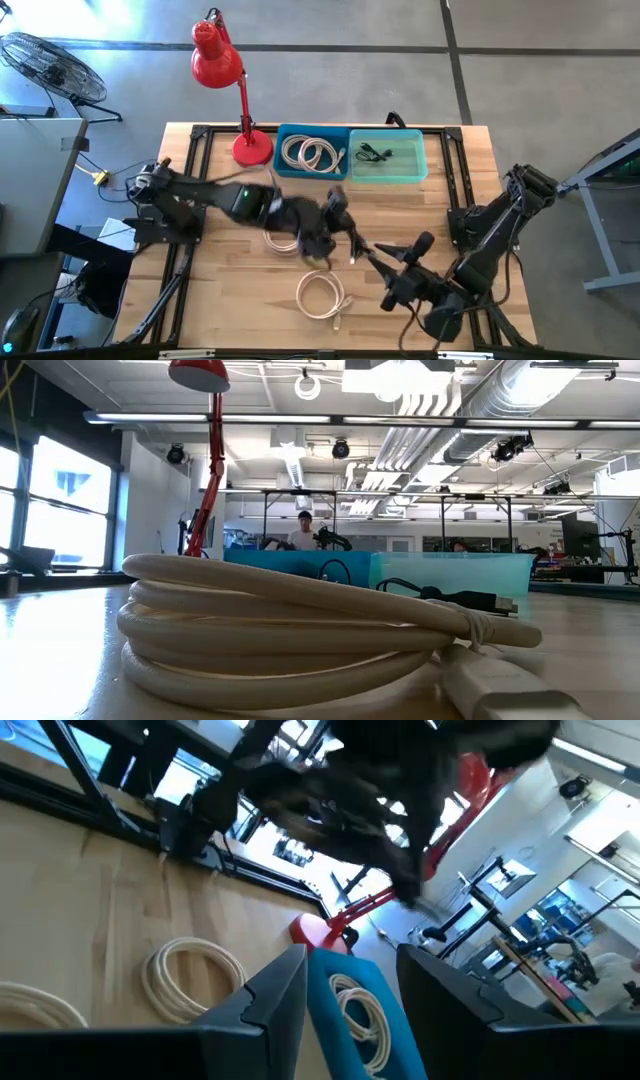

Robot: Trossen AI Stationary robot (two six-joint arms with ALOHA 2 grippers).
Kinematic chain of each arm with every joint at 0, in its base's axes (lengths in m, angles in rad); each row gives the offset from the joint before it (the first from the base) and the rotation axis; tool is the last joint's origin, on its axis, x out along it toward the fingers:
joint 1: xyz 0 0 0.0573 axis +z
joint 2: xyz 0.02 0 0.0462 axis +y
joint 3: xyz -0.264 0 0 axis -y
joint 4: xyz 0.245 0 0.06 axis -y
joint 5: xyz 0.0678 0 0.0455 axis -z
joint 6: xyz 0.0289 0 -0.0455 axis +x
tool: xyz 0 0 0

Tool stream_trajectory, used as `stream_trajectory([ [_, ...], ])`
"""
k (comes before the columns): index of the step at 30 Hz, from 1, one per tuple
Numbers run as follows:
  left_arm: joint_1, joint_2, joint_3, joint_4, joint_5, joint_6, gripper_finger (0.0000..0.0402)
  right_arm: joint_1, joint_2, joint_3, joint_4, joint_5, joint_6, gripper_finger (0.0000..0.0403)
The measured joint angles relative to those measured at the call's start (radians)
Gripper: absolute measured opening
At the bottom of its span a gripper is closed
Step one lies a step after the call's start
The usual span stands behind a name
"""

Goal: Pick & Place USB Port
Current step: Put the black charger cable into the green bin

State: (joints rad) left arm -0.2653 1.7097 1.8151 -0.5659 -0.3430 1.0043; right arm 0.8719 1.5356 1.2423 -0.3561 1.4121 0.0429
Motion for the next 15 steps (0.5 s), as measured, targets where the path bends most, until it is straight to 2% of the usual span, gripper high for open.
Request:
stream_trajectory([
  [8,0.194,-0.032,0.001,0.069,0.29,-0.034,0.001,0.06,0.0,0.0,0.087,0.04,-0.1,0.0149],
  [12,0.259,-0.029,-0.001,0.093,0.45,-0.04,0.001,0.061,0.0,0.0,0.136,0.021,-0.15,0.0149],
  [15,0.299,-0.029,-0.001,0.107,0.501,-0.041,0.001,0.06,0.0,0.0,0.219,-0.035,-0.243,0.0149],
])
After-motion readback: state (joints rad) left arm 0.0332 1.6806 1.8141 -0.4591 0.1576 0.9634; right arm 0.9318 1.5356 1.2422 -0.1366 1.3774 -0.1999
